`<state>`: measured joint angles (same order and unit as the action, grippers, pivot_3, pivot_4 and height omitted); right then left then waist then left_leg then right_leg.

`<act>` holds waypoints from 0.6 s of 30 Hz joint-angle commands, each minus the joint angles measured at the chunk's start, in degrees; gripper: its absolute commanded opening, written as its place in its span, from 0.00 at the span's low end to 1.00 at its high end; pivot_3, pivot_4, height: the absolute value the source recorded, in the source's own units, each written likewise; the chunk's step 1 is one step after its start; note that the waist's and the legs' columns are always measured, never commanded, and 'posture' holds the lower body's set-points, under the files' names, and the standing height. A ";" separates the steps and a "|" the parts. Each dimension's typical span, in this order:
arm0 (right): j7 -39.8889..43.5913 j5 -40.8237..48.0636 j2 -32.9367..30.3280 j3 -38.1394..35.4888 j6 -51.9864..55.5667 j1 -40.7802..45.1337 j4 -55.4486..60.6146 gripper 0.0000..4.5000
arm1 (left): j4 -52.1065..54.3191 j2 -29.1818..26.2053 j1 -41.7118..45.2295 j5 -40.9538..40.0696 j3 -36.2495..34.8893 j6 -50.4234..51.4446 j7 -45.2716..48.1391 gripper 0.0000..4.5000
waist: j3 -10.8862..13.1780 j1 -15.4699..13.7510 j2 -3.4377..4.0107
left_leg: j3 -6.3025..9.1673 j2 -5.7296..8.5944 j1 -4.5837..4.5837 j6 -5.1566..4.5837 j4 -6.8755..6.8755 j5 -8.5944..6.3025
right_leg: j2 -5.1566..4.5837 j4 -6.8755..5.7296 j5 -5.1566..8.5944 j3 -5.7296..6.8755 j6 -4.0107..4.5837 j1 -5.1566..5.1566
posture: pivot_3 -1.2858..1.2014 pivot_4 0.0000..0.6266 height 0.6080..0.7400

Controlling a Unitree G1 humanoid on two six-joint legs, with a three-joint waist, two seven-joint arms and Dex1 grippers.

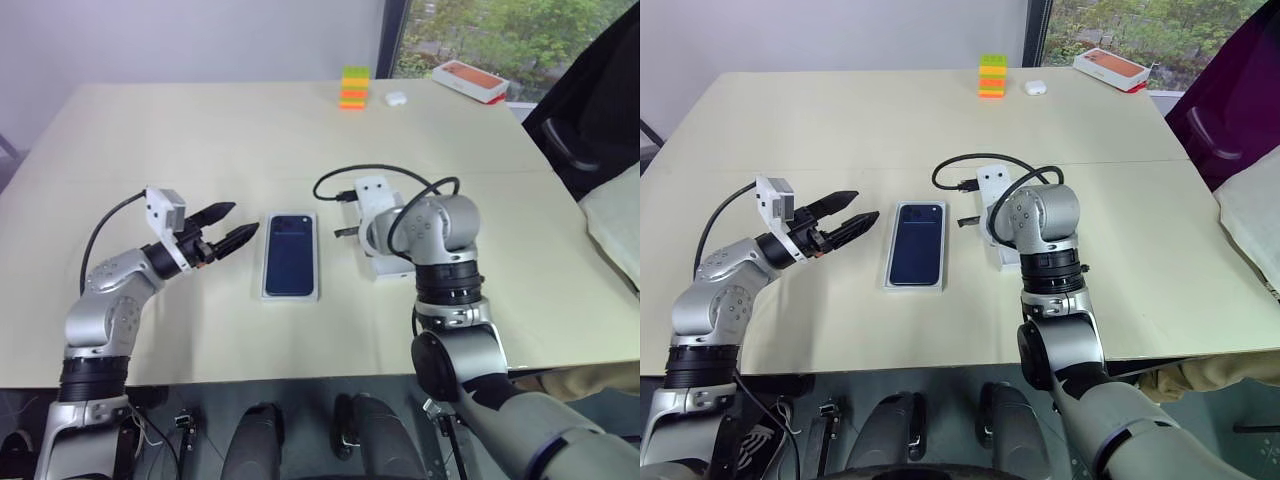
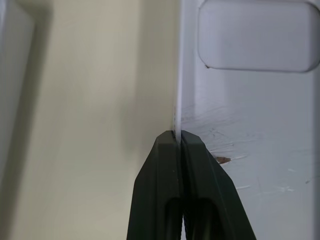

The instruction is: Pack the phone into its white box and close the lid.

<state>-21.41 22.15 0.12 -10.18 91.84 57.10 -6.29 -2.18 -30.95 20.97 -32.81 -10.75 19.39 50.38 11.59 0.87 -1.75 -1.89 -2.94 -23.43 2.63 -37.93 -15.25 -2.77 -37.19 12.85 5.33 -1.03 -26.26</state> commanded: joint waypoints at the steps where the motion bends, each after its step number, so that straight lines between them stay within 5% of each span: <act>1: 7.71 3.31 0.18 -2.81 -4.80 1.88 6.76 0.02 | 0.66 -0.53 0.82 0.27 -0.85 -0.88 0.28 0.87 | 0.00 0.05 0.00 | 0.00 0.00 0.00 0.00 0.00 0.00 | 0.01 0.00 0.00 0.00 0.00 0.00 | 0.52 0.24 1.00; 8: 23.66 18.07 6.74 -18.54 -0.84 2.32 8.08 0.02 | 0.30 -2.23 0.45 -0.26 -2.31 -0.34 1.04 0.87 | 0.00 0.09 0.00 | 0.01 -0.03 0.01 0.00 0.01 0.00 | 0.06 0.00 -0.01 0.00 0.02 -0.01 | 0.52 0.24 1.00; 14: 19.55 30.47 16.85 -42.06 -0.74 6.84 2.10 0.02 | 0.27 -5.01 0.41 -3.71 -6.35 1.82 2.49 0.87 | -0.01 -0.36 -0.01 | 0.03 -0.05 0.01 0.00 -0.02 0.00 | 0.03 0.00 -0.06 0.04 0.09 0.04 | 0.52 0.24 1.00; 18: 14.91 39.80 21.07 -47.22 -0.60 6.41 -0.38 0.02 | 1.08 -8.11 -0.80 -6.98 -9.29 4.96 4.99 0.87 | 0.00 0.07 0.00 | -0.04 -0.02 0.01 0.00 -0.06 0.00 | -0.01 0.00 -0.06 -0.02 0.10 0.03 | 0.52 0.24 1.00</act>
<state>-4.96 56.74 11.25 -55.91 91.01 61.25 -7.01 -3.18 -38.09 20.43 -37.90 -18.16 23.55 54.08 11.59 0.94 -1.75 -1.93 -2.96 -23.42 2.64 -37.97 -15.25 -2.76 -37.19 12.79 5.30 -0.94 -26.25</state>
